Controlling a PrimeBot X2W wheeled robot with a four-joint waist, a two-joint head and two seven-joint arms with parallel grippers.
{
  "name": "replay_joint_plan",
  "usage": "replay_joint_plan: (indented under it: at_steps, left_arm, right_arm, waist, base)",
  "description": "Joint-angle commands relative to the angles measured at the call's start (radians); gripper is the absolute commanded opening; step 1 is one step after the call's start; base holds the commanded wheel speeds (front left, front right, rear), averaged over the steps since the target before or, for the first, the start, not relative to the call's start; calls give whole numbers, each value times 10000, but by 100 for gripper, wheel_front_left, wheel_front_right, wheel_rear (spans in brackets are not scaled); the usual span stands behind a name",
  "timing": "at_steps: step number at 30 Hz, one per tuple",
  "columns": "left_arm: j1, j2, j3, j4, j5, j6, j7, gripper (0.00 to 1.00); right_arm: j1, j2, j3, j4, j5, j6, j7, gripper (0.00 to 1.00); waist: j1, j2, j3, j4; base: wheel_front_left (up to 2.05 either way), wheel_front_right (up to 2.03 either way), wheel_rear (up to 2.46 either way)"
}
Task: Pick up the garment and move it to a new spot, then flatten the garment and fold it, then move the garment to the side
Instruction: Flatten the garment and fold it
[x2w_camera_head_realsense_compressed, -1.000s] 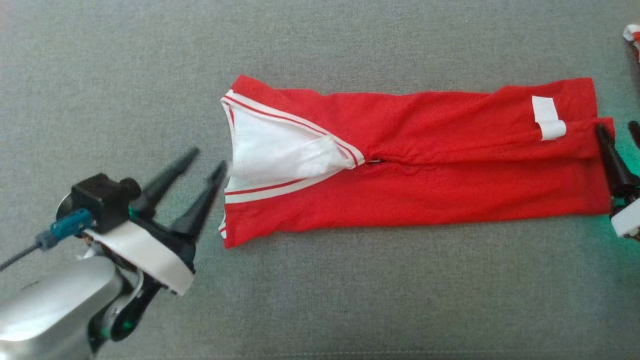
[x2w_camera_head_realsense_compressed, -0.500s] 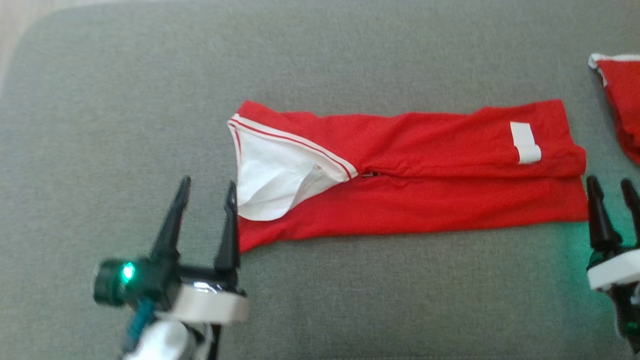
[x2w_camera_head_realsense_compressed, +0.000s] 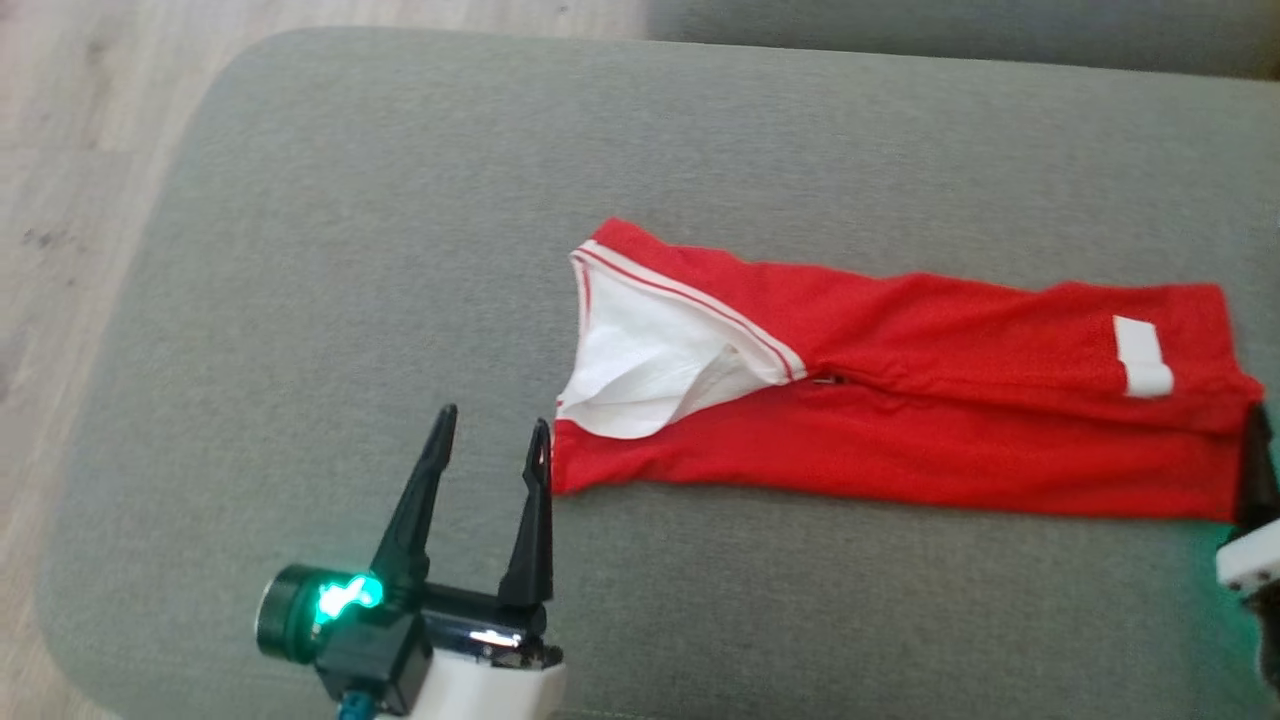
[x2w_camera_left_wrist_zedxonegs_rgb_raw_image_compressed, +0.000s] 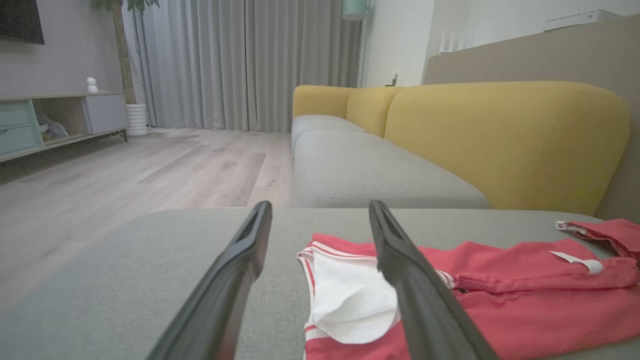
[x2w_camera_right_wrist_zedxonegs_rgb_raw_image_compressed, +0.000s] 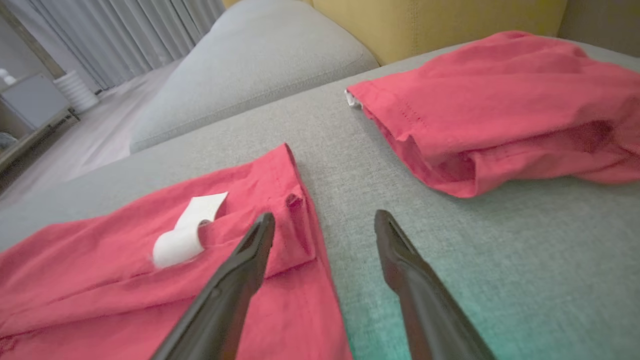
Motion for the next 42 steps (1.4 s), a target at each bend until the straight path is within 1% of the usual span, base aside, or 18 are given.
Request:
replay_joint_plan:
  at_steps: [1, 5, 6, 7, 8, 9, 12, 14, 19, 21, 23, 27, 28, 29, 31, 35, 39, 42]
  left_arm:
    - [-211, -116, 581, -334, 228, -143, -50, 100]
    - [-91, -370, 987, -307, 543, -552, -50, 100]
    - [-63, -438, 1071, -295, 612, -642, -50, 100]
    - [-34, -504, 1149, -281, 680, -727, -50, 100]
    - [-11, -568, 1228, -275, 748, -808, -50, 100]
    - [12, -635, 1311, -274, 808, -882, -51, 100]
    - [126, -799, 1592, -268, 957, -1067, -51, 100]
    - [220, -874, 1759, -233, 1037, -1201, -51, 100]
    - [355, -1032, 2111, -196, 1252, -1482, -51, 100]
    - [417, -1087, 2221, -205, 1335, -1577, -51, 100]
    - [443, -1140, 2302, -204, 1421, -1681, -51, 100]
    - [538, -1281, 2418, -139, 1508, -1872, -51, 100]
    - [569, -1317, 2442, -114, 1526, -1910, -51, 100]
    - [569, -1317, 2442, -114, 1526, -1910, -51, 100]
    - [665, -1412, 2515, -22, 1562, -2025, -51, 100]
    - [789, -1487, 2579, 74, 1672, -2185, -51, 100]
    - [820, -1548, 2591, 132, 1779, -2316, -51, 100]
    - [842, -1588, 2596, 159, 1825, -2396, -51, 100]
  right_arm:
    - [-469, -250, -75, 251, -244, 67, 167, 100]
    - [-1140, -52, -359, 1321, -659, 67, 818, 100]
    - [-1258, 38, -323, 1512, -729, 67, 1048, 77]
    - [-1347, 136, -264, 1649, -773, 67, 1280, 38]
    - [-1417, 221, -215, 1759, -796, 67, 1491, 17]
    - [-1461, 301, -142, 1836, -809, 67, 1710, 0]
    - [-1530, 502, 91, 1805, -831, 67, 2088, 0]
    - [-1530, 537, 160, 1636, -819, 67, 2011, 0]
    - [-1488, 222, 21, 1160, -830, 67, 1597, 0]
    - [-1448, -91, -32, 881, -782, 67, 1664, 0]
    - [-1383, -575, -119, 566, -745, 67, 1844, 0]
    - [-1228, -1567, -689, -158, -714, 67, 2231, 0]
    - [-1191, -1742, -855, -407, -694, 67, 2368, 0]
    - [-1191, -1742, -855, -407, -694, 67, 2368, 0]
    - [-1027, -1941, -1006, -1492, -433, 67, 2970, 0]
    - [-694, -1675, -883, -3636, -47, 67, 3943, 0]
    - [-248, -824, -612, -5884, 159, 67, 4800, 0]
    - [-77, -48, -132, -7133, 30, 67, 5326, 0]
  waist:
    - [1, -1, 51, 229]
    - [1, -1, 174, 346]
    - [1, -1, 193, 358]
    - [1, -1, 210, 361]
    - [1, -1, 226, 355]
    - [1, -1, 232, 341]
    - [1, -1, 181, 192]
    - [1, -1, 117, 71]
    - [1, -1, -48, -227]
    - [1, -1, -78, -343]
    - [1, -1, -85, -427]
    - [1, -1, -180, -539]
    - [1, -1, -214, -560]
    - [1, -1, -214, -560]
    - [1, -1, -377, -614]
    - [1, -1, -643, -664]
    - [1, -1, -796, -621]
    - [1, -1, -856, -556]
  base:
    - [0, 0, 0]
    - [0, 0, 0]
    - [0, 0, 0]
    - [0, 0, 0]
    - [0, 0, 0]
    - [0, 0, 0]
    - [0, 0, 0]
    - [0, 0, 0]
    - [0, 0, 0]
    - [0, 0, 0]
    - [0, 0, 0]
    - [0, 0, 0]
    - [0, 0, 0]
    - [0, 0, 0]
    - [0, 0, 0]
    - [0, 0, 0]
    - [0, 0, 0]
    - [0, 0, 0]
